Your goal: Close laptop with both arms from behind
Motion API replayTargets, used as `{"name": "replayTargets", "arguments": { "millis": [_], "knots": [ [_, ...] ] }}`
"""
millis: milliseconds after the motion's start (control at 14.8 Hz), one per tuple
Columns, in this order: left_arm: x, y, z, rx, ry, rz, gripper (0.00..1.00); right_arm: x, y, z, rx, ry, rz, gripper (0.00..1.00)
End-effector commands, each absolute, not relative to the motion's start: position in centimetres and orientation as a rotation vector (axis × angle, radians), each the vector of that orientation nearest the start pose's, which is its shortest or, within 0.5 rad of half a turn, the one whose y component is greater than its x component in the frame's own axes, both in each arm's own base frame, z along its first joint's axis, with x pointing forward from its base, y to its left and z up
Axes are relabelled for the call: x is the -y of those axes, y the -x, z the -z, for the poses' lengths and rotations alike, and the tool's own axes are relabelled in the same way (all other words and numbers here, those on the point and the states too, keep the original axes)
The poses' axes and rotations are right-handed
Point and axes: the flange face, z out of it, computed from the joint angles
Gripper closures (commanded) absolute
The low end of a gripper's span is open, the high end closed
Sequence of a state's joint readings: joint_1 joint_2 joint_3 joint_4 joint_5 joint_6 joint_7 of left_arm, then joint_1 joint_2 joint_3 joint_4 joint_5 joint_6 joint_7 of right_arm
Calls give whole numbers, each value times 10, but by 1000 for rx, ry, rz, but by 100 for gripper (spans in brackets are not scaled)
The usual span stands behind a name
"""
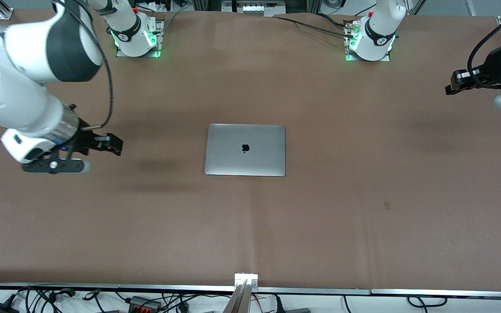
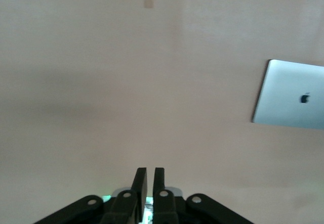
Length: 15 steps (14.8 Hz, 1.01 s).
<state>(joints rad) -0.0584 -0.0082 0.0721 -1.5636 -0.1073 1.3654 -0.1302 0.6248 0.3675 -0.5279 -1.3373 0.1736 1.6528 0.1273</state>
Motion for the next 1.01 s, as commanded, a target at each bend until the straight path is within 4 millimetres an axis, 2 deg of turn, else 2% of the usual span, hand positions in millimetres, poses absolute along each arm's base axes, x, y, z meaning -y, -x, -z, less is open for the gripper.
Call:
{"name": "replayTargets", "arguments": {
  "millis": [0,67,135,337,472,607,742,810,945],
  "knots": [
    [19,-532,-610,253,3152,-372,61,-99,-650,-561,-75,3139,9,0],
    [21,-532,-610,320,3138,-375,42,-83,-653,-566,-96,3114,18,0],
    [20,-532,-609,363,3128,-382,0,-68,-653,-571,-116,3082,27,0],
    [24,-538,-612,352,3132,-318,0,-36,-650,-584,-68,3103,63,0],
    [18,-539,-611,363,3135,-311,0,-12,-650,-585,-44,3121,69,0],
    [12,-543,-613,329,3151,-267,0,-3,-649,-585,-8,3128,67,0],
    [20,-543,-612,273,3161,-275,0,9,-646,-588,-27,3129,67,0],
    [21,-542,-612,273,3160,-278,0,10,-643,-593,-24,3130,75,0],
    [23,-545,-610,264,3158,-272,0,14,-639,-592,-39,3130,60,0]
  ]
}}
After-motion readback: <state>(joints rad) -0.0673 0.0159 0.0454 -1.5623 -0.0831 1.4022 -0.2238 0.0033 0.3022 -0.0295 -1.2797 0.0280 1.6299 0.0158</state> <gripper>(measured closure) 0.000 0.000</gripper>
